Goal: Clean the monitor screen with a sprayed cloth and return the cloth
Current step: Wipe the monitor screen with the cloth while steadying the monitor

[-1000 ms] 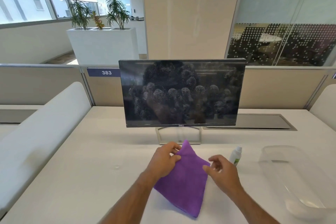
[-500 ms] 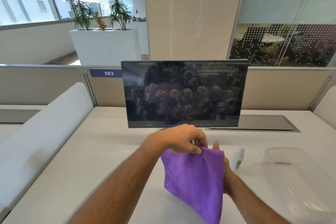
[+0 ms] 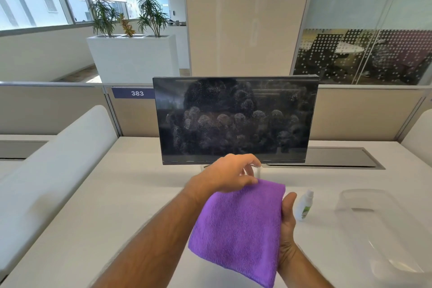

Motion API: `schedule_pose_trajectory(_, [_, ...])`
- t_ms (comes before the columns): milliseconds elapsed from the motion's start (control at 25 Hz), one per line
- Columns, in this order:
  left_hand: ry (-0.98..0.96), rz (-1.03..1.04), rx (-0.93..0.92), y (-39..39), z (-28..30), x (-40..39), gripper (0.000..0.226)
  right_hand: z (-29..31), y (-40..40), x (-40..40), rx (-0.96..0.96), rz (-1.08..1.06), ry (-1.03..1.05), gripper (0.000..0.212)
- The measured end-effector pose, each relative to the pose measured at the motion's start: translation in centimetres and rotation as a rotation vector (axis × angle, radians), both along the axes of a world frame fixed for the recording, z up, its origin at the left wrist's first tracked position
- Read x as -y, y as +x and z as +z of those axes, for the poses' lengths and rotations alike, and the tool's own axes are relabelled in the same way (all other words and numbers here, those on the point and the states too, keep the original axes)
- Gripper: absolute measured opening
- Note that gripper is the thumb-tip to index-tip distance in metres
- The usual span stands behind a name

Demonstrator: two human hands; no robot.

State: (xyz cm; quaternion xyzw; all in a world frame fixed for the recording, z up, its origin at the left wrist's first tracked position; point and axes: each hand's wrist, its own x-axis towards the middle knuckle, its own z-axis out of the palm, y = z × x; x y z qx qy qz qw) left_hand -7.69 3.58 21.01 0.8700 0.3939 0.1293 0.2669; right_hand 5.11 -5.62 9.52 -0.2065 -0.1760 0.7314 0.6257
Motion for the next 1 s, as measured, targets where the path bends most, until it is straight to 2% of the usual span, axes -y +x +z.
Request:
schedule_pose_trajectory(80, [0.060,0.066,0.051,-0.2,0.4,-0.6,0.035,0.6,0.4,0.1,0.036,-0.052,0.008,0.082])
schedule_pose_trajectory(240, [0.266,0.225,0.172,-1.4,2.0,-2.9,0.037,2.6,1.4,-0.3,0.149,-0.121,-0.114,0.049])
schedule_pose_trajectory(320, [0.409,0.297,0.216,-1.9,3.4,-4.6,0.038,4.0,2.4,-1.2,0.260,-0.214,-0.121,0.050])
schedule_pose_trajectory(480, [0.653,0.391,0.171,-2.5,7.2,-8.4,0.044,7.4,4.3,-3.6,0.594,-0.502,-0.114,0.070])
schedule_pose_trajectory(560, [0.760,0.416,0.133,-2.7,9.1,-10.4,0.047,9.2,5.4,-5.4,0.731,-0.648,-0.070,0.057])
schedule_pose_trajectory(640, [0.834,0.433,0.095,-2.7,10.6,-12.3,0.050,10.8,6.8,-7.6,0.769,-0.765,-0.042,0.046])
schedule_pose_trajectory(760, [0.801,0.459,-0.025,-3.0,11.9,-15.0,0.061,12.5,8.9,-11.2,0.821,-0.892,-0.018,0.039])
schedule_pose_trajectory(880, [0.655,0.511,-0.143,-3.5,12.0,-17.5,0.075,13.0,11.0,-15.1,0.996,-0.973,0.028,0.031])
schedule_pose_trajectory(920, [0.603,0.526,-0.164,-3.7,11.9,-18.1,0.080,12.8,11.7,-16.5,1.065,-0.967,0.042,0.034])
schedule_pose_trajectory(1000, [0.543,0.519,-0.217,-3.9,11.5,-18.7,0.094,12.5,12.6,-18.6,1.208,-0.952,0.052,0.058])
